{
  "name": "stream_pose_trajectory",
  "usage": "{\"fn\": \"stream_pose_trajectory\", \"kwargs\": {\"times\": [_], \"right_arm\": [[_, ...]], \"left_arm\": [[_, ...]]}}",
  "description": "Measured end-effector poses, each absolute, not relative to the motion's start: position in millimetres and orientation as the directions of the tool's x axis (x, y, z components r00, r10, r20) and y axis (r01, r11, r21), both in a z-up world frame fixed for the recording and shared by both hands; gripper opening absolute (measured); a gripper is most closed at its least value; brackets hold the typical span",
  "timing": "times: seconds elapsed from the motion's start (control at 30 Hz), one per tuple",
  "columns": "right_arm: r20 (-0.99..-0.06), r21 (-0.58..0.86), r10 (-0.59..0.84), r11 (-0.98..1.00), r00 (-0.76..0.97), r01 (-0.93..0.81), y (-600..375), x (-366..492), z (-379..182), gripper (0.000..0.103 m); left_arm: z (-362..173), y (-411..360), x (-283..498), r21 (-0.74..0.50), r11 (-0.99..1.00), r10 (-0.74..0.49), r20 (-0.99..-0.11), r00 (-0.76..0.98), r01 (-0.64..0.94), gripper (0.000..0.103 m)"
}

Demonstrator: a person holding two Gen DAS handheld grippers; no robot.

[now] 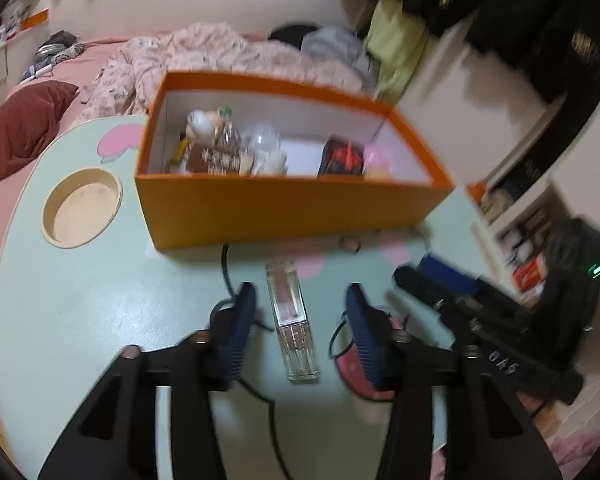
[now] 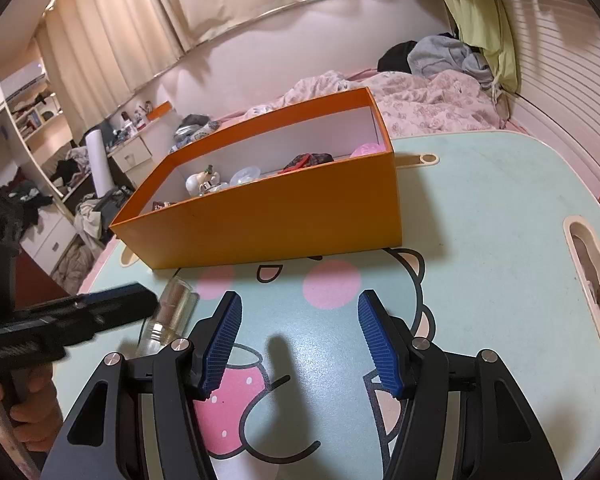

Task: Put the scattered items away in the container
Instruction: 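Lift the perfume bottle out of the box and set it on the table, open left gripper, then reach into the orange box and grasp the clear glass ball with the right gripper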

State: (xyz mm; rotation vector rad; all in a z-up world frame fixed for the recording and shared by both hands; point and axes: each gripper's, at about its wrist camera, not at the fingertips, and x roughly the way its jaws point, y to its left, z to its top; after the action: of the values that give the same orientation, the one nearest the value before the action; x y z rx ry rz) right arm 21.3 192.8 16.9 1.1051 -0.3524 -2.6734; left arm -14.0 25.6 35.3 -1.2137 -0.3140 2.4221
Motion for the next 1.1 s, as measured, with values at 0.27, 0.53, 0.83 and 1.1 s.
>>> {"fn": "stream_pose_trajectory", "kwargs": {"times": [0.27, 0.53, 0.83, 1.1], "right_arm": [[-0.655, 0.312, -0.303, -0.943, -0.693, 0.118, 194.0, 19.8, 18.1, 0.06], [-0.64, 0.359, -0.338, -0.926, -0.69, 0.12, 202.0, 16.7, 31.7, 0.028], [-0.662, 0.336, -0.431, -0.902, -0.613, 0.272, 171.0, -49.4, 112.9, 0.029], [-0.876, 0.431, -0.441, -0.898, -0.194, 0.092, 132.9, -182.4, 44.3, 0.029]], "left_arm": [[32.9, 22.7, -5.5, -0.301, -0.915, 0.401, -0.613, -0.68, -0.268, 0.065], [32.1, 13.9, 2.9, -0.305, -0.907, 0.417, -0.552, -0.722, -0.29, 0.065], [24.1, 7.2, -2.3, -0.373, -0.89, 0.441, -0.556, -0.704, -0.263, 0.065], [22.7, 9.0, 0.5, -0.376, -0.884, 0.453, -0.547, -0.704, -0.276, 0.065]]}}
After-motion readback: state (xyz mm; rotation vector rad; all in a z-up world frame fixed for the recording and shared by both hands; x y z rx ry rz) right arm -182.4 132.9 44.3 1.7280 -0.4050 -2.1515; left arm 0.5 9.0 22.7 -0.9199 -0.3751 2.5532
